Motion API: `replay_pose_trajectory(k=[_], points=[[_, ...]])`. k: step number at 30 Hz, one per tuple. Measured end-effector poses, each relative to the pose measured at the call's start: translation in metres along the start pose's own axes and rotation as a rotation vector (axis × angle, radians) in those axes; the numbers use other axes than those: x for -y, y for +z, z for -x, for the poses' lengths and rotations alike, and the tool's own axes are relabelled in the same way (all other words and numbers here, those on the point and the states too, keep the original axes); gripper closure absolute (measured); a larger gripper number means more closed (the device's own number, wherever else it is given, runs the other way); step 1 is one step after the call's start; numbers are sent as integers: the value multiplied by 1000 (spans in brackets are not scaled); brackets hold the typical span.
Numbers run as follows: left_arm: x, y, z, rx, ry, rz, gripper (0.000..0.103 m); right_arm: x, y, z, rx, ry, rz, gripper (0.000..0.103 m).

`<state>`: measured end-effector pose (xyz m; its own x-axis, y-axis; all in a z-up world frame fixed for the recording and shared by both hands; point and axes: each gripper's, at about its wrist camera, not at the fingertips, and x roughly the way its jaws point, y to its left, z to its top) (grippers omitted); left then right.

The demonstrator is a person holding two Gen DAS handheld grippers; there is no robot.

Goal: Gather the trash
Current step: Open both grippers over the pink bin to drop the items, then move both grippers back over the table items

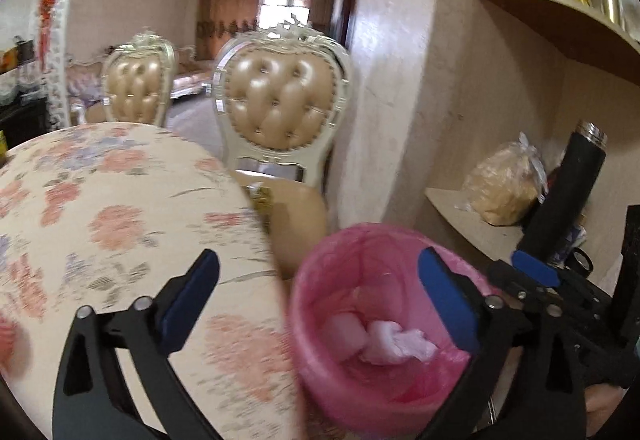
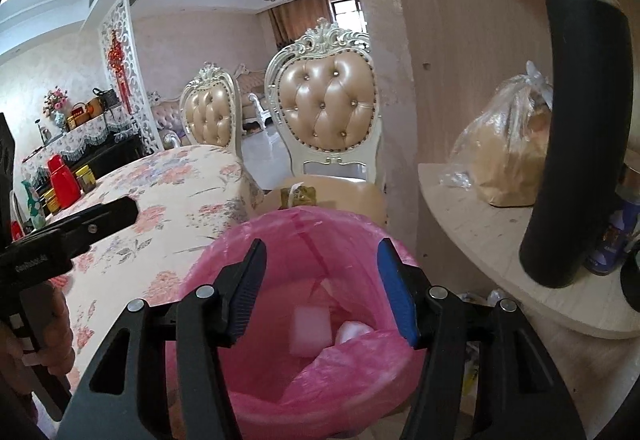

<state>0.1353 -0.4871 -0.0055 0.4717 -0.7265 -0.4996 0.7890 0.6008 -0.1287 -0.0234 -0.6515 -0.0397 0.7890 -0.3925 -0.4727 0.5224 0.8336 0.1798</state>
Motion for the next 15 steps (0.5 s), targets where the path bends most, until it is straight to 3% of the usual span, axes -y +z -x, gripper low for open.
replay_pose_trajectory(k=[6,8,15], points=[[-50,-18,40,-16,108,44,5,-46,-6,3,-11,93,45,36],[-71,-27,62,1,179,70,5,-67,-10,4,-15,133,63,28],[-128,-66,141,34,403,60,5,-160,-33,-4,-83,306,173,28]])
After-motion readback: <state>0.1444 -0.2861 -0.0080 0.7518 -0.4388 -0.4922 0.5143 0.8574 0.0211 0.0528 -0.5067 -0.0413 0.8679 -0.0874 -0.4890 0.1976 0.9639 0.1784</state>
